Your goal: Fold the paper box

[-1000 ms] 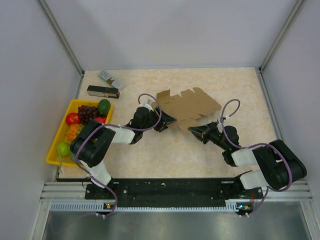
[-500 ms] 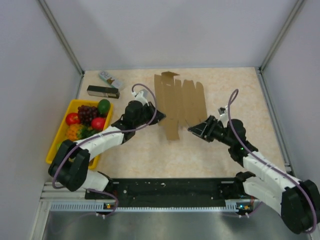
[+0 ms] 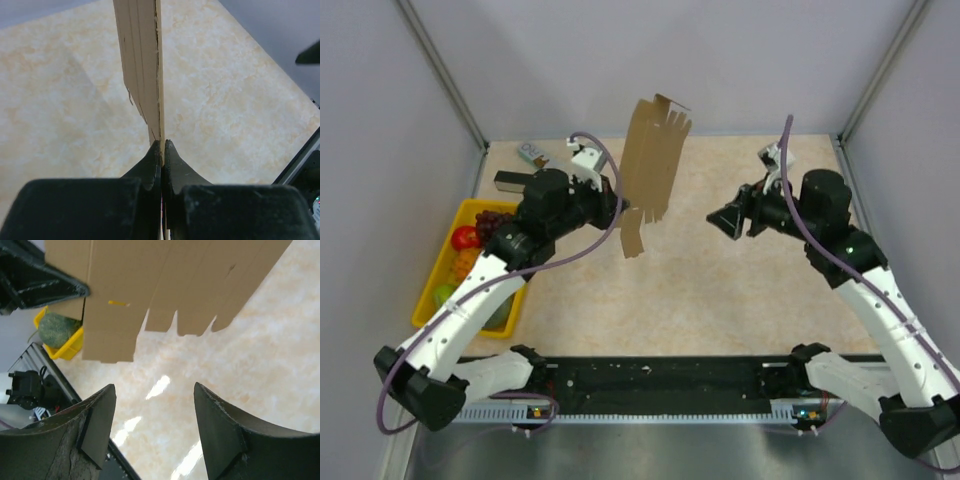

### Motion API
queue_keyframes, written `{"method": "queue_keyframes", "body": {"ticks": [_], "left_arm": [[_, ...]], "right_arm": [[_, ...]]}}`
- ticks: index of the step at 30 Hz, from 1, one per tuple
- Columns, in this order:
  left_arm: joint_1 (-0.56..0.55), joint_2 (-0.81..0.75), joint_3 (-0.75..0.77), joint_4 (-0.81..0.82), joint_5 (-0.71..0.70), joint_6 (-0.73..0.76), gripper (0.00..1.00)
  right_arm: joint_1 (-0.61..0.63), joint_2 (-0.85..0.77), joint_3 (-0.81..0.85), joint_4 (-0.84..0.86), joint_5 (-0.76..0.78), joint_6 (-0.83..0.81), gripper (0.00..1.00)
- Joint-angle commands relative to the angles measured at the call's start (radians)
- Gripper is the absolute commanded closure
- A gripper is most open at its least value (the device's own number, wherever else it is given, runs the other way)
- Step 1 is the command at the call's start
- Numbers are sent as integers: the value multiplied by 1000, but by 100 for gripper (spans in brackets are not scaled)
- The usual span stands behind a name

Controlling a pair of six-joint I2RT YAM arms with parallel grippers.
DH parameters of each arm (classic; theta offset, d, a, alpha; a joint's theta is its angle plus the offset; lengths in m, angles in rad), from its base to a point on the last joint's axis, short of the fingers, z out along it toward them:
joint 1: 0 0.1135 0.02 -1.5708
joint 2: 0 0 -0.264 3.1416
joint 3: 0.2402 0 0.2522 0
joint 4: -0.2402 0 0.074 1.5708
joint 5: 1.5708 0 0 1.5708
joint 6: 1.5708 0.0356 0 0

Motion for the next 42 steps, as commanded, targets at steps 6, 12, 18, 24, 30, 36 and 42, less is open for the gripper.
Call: {"method": "queue_keyframes", "body": {"ticks": [6,12,18,24,30,36,42], "left_arm": [[2,-123,250,-356,-10,360,100],[2,-145,310,-467,1,527,100],[-1,-185,267,-478,42,624,100],[-13,-157,267,-524,120,673,100],[-22,-149,261,-533,196,690,100],[-25,-125,276,-554,228,688,100],[-36,-106,285,-562,251,694,100]], "right_arm": [[9,259,716,-232,-138,-360,33],[11,431,1064,-318,-300,-379,31],[11,517,1203,-378,-416,-397,23],[83,586,1217,-468,-409,-464,20],[135,616,1206,-532,-326,-552,20],[153,605,1137,-574,-334,-630,25],[186,609,1083,-614,-332,-679,40]]}}
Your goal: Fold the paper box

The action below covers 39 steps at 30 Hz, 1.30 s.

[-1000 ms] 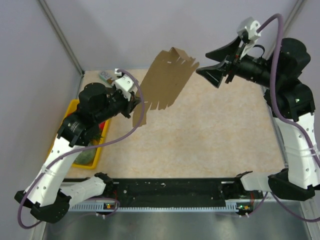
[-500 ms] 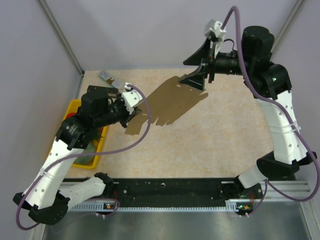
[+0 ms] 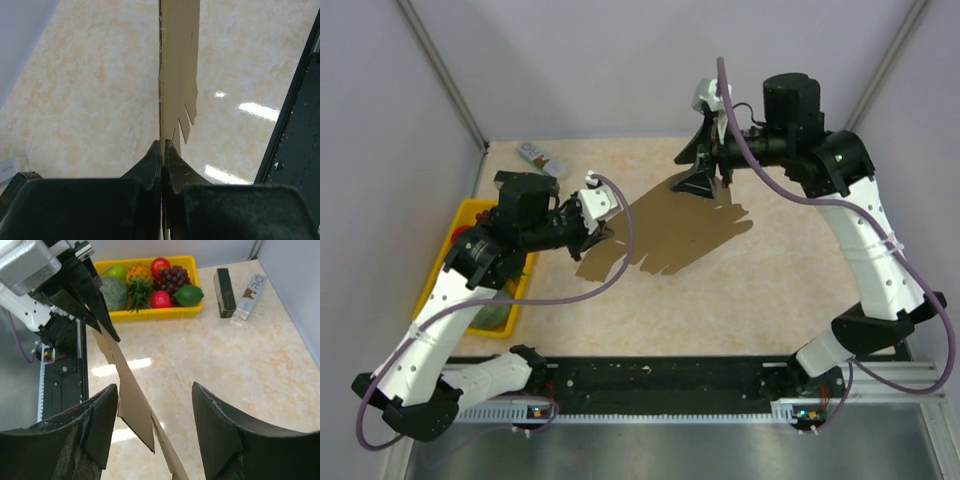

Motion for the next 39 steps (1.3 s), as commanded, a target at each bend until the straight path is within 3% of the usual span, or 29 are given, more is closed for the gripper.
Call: {"method": "queue_keyframes", "body": {"ticks": [1,5,8,9,11,16,17,20,21,27,31,34,38,39], "left_arm": [[-9,8,28,8,43,14,100],[-12,13,26,9,46,17,100],[-12,8,24,20,33,8,100],[-14,5,26,29,27,-9,100],[-14,-11,24,51,-25,-33,92],[-12,-93,-34,167,-137,-133,60],[-11,-131,-44,189,-163,-154,42],[-8,-198,-98,275,-252,-229,4],[-3,-214,-109,301,-318,-289,2],[12,-317,-238,446,-575,-551,2],[19,-360,-357,546,-601,-668,4],[34,-375,-439,657,-526,-716,5],[89,-374,-460,761,-344,-740,12],[129,-372,-457,785,-243,-739,12]], "right_arm": [[38,-14,-34,-27,1,-68,44],[45,-14,-54,-24,-8,-77,60],[42,-25,-68,-20,-29,-79,78],[44,-29,-73,-15,-31,-77,89],[45,-47,-94,-6,-28,-75,100],[42,-117,-195,104,9,-8,100],[36,-126,-210,123,17,9,100],[-14,-176,-292,242,6,111,100],[-45,-190,-316,278,14,144,100],[-159,-328,-534,581,69,482,100],[-224,-417,-713,755,106,744,100],[-237,-482,-804,862,75,838,100],[-246,-538,-858,879,26,843,100],[-246,-561,-869,882,6,834,100]]}}
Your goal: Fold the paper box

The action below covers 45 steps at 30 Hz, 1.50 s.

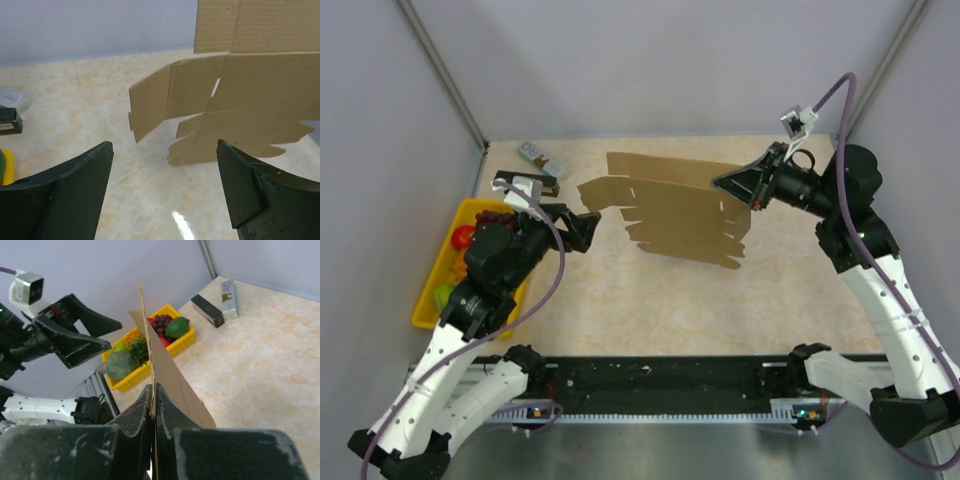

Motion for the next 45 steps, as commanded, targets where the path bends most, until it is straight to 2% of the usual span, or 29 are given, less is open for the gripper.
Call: {"method": "queue_keyframes", "body": {"ticks": [1,2,5,6,7,10,12,13,15,17,19,22,23,25,26,27,28,30,31,32,33,35,40,42,45], "left_arm": [[96,-7,17,228,255,-69,12],[119,2,31,233,290,-74,12],[222,2,34,309,524,-79,12],[251,6,35,324,649,-80,12],[256,23,41,341,699,-79,12],[260,66,87,311,750,-65,12],[271,80,91,349,788,-97,14],[276,95,92,367,843,-115,20],[280,109,78,461,885,-189,24],[280,144,78,519,953,-239,33],[280,174,88,516,974,-246,44],[282,177,81,519,984,-241,53],[282,177,81,521,976,-237,64],[282,177,83,533,977,-238,78],[282,178,83,538,983,-235,92],[280,181,86,530,982,-231,100],[282,183,92,513,974,-206,100],[282,183,97,477,955,-168,100],[282,183,100,442,947,-125,100],[282,183,101,420,936,-105,100],[282,187,104,402,921,-82,100],[282,197,121,336,913,-5,100],[282,238,170,228,879,125,100],[280,255,175,237,882,139,100],[282,298,233,199,896,168,100]], "right_arm": [[-7,-86,-44,144,-73,55,100],[-10,-95,-54,141,-80,47,100],[-16,-115,-87,150,-125,35,100],[-16,-118,-95,156,-146,38,100],[-16,-123,-109,170,-161,48,100],[-15,-130,-130,246,-227,81,100],[-16,-132,-133,268,-258,84,100],[-15,-132,-133,268,-264,84,100],[-16,-132,-132,272,-283,84,100],[-16,-135,-132,274,-289,84,100],[-15,-138,-136,280,-284,84,100],[-16,-133,-141,292,-284,92,100],[-15,-130,-143,298,-287,95,100],[-15,-123,-153,305,-297,96,100],[-15,-124,-156,299,-298,93,100],[-13,-121,-153,288,-294,69,95],[-16,-118,-140,200,-290,35,66],[-15,-98,-54,57,-237,-105,30],[-16,-89,-17,-74,-206,-152,16],[-16,-81,45,-138,-156,-195,11],[-16,-71,76,-189,-134,-280,8],[-15,-32,167,-309,-88,-344,4],[-15,60,274,-360,-94,-436,3],[-13,130,317,-337,-129,-435,4],[16,262,409,-347,-181,-442,13]]}}
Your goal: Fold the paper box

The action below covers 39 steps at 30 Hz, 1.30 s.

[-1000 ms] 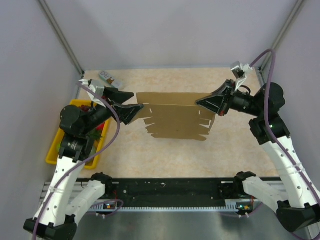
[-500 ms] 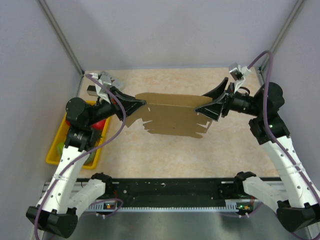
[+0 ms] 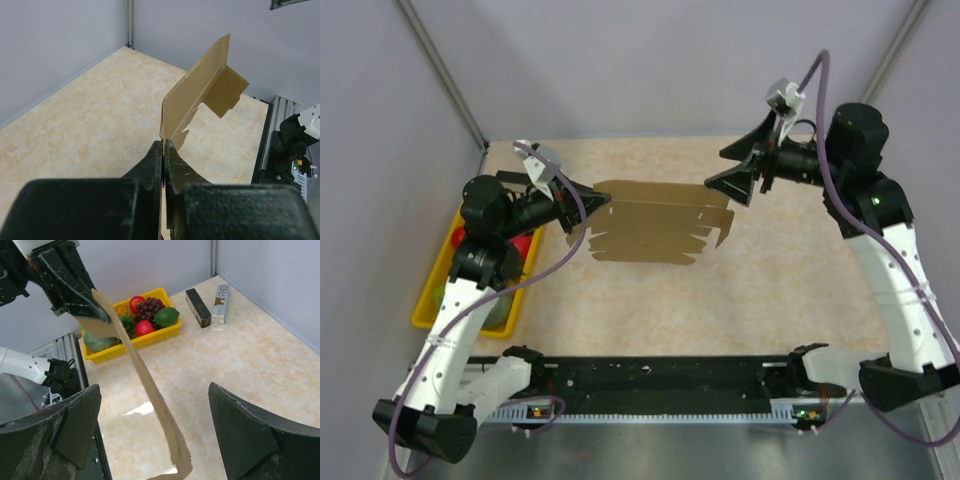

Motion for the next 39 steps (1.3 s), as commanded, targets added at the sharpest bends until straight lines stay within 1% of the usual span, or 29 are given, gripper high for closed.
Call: {"method": "queue_keyframes", "body": {"ticks": [1,3,4,6,7,9,12,16,18,19,22,24,27,29,30,32,33,34,35,36,37,38,39], "left_arm": [[4,54,105,-49,12,103,100],[4,91,142,-66,12,112,100],[4,100,151,-68,7,111,100],[4,126,180,-66,27,110,100],[4,135,186,-60,38,110,100],[4,158,211,-61,50,112,100],[4,189,239,-69,70,117,100],[3,209,245,-63,79,103,100],[3,214,240,-39,79,91,100],[3,214,239,-32,78,78,100],[1,224,246,-22,84,65,100],[3,237,259,-23,89,60,100],[3,247,272,-26,102,52,100],[3,252,275,-22,116,45,100],[3,254,275,-19,121,38,100],[3,257,272,-12,127,32,100],[3,257,269,-9,128,20,100],[3,257,268,-3,132,12,100],[3,260,269,0,135,3,100],[3,263,271,6,148,-26,99],[4,263,274,8,150,-43,94],[7,260,272,12,150,-58,85],[18,257,268,18,155,-98,66]], "right_arm": [[38,168,124,-34,-72,-60,19],[58,237,179,-37,-117,-60,24],[78,257,195,-40,-122,-62,28],[99,304,230,-49,-119,-63,32],[105,321,238,-52,-109,-92,35],[124,358,264,-59,-85,-102,36],[136,389,298,-60,-97,-90,41],[159,427,327,-65,-102,-88,56],[171,435,328,-65,-105,-88,61],[174,438,328,-65,-109,-88,65],[185,447,327,-69,-128,-93,66],[190,450,324,-75,-128,-100,63],[194,450,321,-88,-126,-116,62],[199,452,318,-92,-116,-128,65],[200,450,316,-94,-114,-134,72],[205,449,312,-99,-111,-142,81],[205,447,310,-99,-112,-143,90],[205,446,308,-100,-114,-145,96],[207,441,302,-100,-112,-149,100],[207,436,298,-99,-106,-154,100],[207,415,289,-97,-76,-162,100],[207,400,264,-95,-63,-181,100],[199,386,246,-94,-57,-192,100]]}}
